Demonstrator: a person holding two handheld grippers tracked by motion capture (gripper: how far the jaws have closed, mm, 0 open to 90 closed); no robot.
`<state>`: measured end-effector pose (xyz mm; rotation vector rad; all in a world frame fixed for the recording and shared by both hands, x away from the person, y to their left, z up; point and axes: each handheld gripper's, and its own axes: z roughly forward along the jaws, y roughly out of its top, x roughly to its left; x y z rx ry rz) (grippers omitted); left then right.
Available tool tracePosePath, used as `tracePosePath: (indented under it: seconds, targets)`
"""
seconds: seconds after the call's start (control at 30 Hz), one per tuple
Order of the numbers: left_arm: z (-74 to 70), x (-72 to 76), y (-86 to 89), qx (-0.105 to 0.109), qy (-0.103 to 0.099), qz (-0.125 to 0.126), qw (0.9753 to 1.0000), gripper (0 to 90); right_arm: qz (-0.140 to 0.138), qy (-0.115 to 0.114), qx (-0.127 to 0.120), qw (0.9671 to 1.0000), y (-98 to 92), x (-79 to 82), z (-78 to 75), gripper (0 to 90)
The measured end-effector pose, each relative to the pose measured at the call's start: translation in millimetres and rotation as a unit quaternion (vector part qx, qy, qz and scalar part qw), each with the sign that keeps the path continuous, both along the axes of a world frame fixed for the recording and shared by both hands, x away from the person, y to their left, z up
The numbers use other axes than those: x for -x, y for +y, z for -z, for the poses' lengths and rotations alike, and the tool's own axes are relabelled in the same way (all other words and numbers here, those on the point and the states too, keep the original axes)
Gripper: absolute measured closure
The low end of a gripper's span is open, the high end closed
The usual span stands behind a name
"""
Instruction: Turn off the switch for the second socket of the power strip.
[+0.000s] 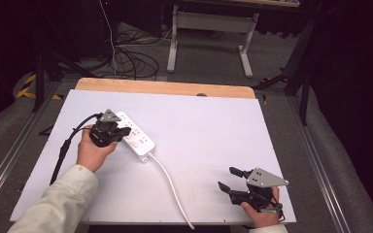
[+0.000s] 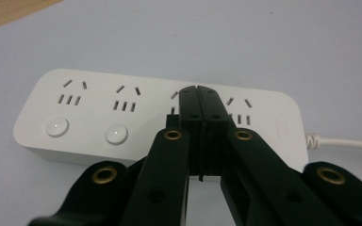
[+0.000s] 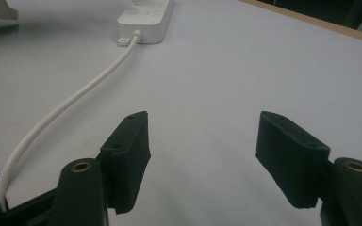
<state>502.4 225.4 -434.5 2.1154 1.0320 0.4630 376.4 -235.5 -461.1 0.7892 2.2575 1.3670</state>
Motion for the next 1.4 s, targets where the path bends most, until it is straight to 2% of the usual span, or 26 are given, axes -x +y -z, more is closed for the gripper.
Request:
tracePosePath:
  seconds: [0.07, 0.37, 0.83, 1.13, 1.4]
  targets:
    - [2.3, -1.2, -0.8, -0.002, 0.008, 0.0, 1.0, 89.9, 0.0, 0.0, 0.0, 1.0, 0.1, -0.1, 0.1, 35.7]
    - [11.8, -6.7, -3.5, -0.033, 0.018, 0.004, 0.9993, 89.9, 0.0, 0.0, 0.003, 1.0, 0.2, -0.1, 0.2, 35.7]
    - [17.9, -11.0, -3.3, -0.028, 0.029, -0.004, 0.9992, 89.9, 0.0, 0.0, 0.004, 1.0, 0.3, -0.1, 0.3, 35.7]
    - [19.3, -12.5, -4.3, -0.03, 0.027, -0.004, 0.9992, 89.8, 0.0, 0.0, 0.003, 1.0, 0.3, -0.4, 0.5, 35.7]
    - [20.3, -12.8, -5.7, -0.042, 0.025, -0.001, 0.9988, 89.9, 0.0, 0.0, 0.002, 1.0, -0.4, -0.1, 0.2, 35.6]
